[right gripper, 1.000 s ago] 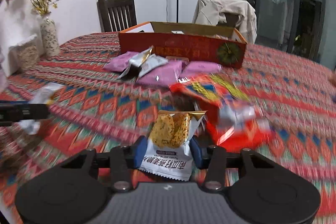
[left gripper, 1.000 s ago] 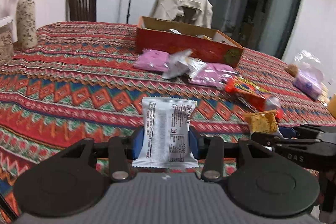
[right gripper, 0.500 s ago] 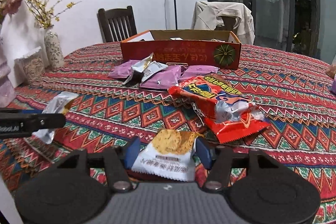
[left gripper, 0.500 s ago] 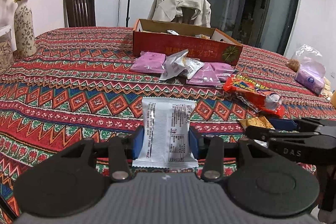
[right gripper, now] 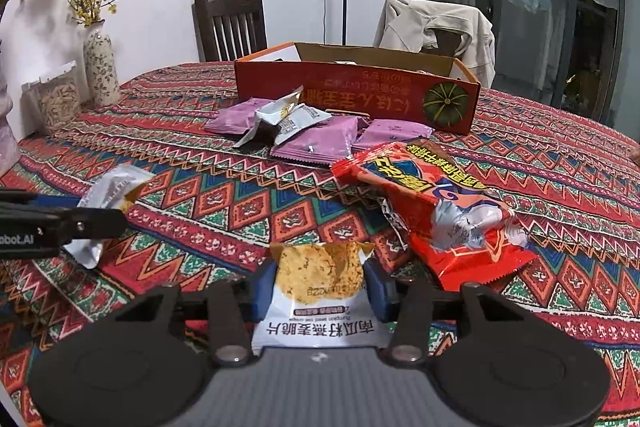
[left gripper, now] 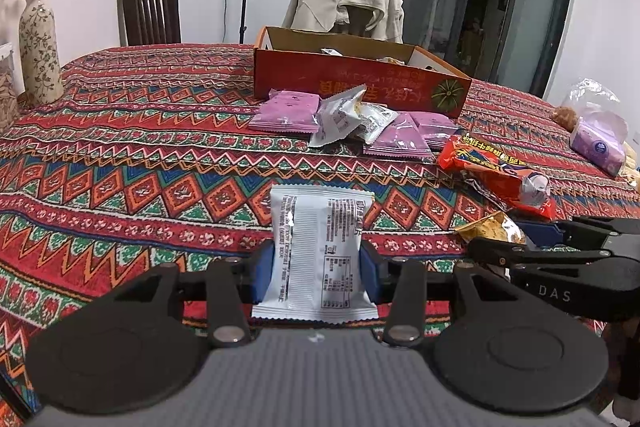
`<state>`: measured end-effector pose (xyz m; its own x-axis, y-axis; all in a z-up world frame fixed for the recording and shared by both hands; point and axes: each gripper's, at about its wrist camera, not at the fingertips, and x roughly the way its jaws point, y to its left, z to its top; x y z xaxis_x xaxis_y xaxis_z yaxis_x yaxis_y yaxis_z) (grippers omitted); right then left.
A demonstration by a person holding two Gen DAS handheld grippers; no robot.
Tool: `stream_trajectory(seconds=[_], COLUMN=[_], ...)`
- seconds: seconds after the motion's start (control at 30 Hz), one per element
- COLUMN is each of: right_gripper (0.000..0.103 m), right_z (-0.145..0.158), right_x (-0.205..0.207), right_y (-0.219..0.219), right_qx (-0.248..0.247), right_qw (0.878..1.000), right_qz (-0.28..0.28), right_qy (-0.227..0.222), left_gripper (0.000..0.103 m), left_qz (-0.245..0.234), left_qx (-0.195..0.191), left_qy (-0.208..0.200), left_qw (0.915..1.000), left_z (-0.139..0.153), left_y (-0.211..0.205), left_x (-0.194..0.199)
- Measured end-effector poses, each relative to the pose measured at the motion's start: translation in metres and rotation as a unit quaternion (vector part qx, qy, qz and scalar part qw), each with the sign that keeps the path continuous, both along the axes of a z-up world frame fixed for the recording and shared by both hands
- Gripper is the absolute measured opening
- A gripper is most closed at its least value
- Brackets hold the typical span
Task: Organize snacks
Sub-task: 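Lower both packets into the cardboard box and open both grippers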
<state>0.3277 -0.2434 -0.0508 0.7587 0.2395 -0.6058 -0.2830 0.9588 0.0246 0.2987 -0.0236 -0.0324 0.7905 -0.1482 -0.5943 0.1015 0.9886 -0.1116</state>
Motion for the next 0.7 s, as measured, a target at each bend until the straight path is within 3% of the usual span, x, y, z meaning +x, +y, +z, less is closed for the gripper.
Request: stream_trajectory(seconds=[0.2,0.37,0.43,0.53,0.6,0.7], right_gripper=[0.046,0.046,0.046,0.046,0.046,0.046], right_z=[0.004,0.035,0.058,0.093,0.11,0.114], right_x=[0.006,0.026,0.05,0.094,0.135,0.215], right_y=[-0.01,-0.033,-0.045,-0.054,-0.057,-0.061], right_qx=[0.033,0.121,0.145,0.14,0.127,0.112], right_qw=[0.999,0.992,0.988,0.987,0.987,0.991], right_qz=[0.007,0.043,0.048,0.047,0.053,0.038], right_qy=[0.004,-0.006,-0.029,-0.068,-0.078,-0.057], left_gripper=[0.045,0.045,0.045,0.045,0.045,0.045], left_qz=[-0.008,-0.062,-0.074,-0.078,-0.073,-0.051], left_qx=[0.002,-0.04,-0.041,-0.028,-0.007,0.025], left_qy=[-0.008,-0.068,-0.093,-0.1,-0.092,-0.065], left_qw=[0.9999,0.995,0.9921,0.9916,0.993,0.9963], left_z=[0.009,0.067,0.091,0.111,0.114,0.101], left_y=[-0.002,0.008,0.007,-0.004,-0.018,-0.038], left_x=[0.02,0.064,0.096,0.156,0.201,0.268])
